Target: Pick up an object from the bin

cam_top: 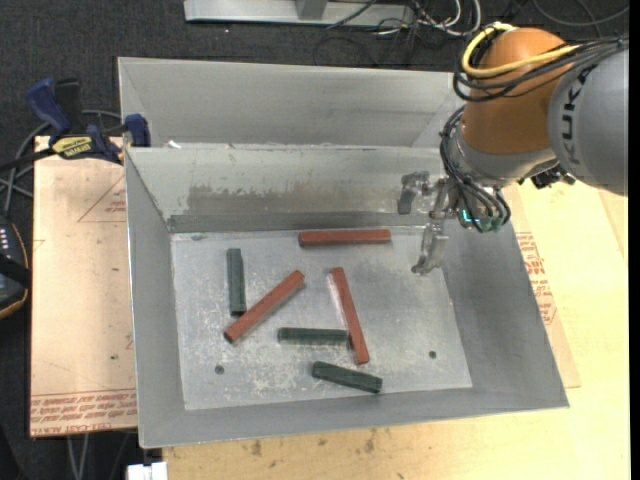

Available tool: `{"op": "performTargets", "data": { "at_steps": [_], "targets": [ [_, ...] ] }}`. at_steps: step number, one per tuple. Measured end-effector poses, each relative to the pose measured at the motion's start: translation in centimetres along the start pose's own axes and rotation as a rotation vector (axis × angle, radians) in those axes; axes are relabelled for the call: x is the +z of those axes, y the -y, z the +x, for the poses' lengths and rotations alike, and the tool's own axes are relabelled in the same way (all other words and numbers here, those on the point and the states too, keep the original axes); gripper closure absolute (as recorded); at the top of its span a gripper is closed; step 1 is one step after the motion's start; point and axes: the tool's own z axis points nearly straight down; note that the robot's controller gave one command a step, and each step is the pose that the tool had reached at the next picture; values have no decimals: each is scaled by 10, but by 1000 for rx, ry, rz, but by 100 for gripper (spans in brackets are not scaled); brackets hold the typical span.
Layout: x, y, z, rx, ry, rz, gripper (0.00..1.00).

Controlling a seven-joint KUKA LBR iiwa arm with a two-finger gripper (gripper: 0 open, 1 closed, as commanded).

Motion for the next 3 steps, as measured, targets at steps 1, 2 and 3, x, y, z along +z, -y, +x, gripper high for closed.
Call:
{"op": "performTargets", "data": {
  "at_steps": [1, 2, 3],
  "targets": [
    [44, -66, -18, -154, 5, -2, 0],
    [108, -76, -10, -743, 6, 1, 0],
    [86, -193, -20, -951, 12, 1, 0]
  ]
}}
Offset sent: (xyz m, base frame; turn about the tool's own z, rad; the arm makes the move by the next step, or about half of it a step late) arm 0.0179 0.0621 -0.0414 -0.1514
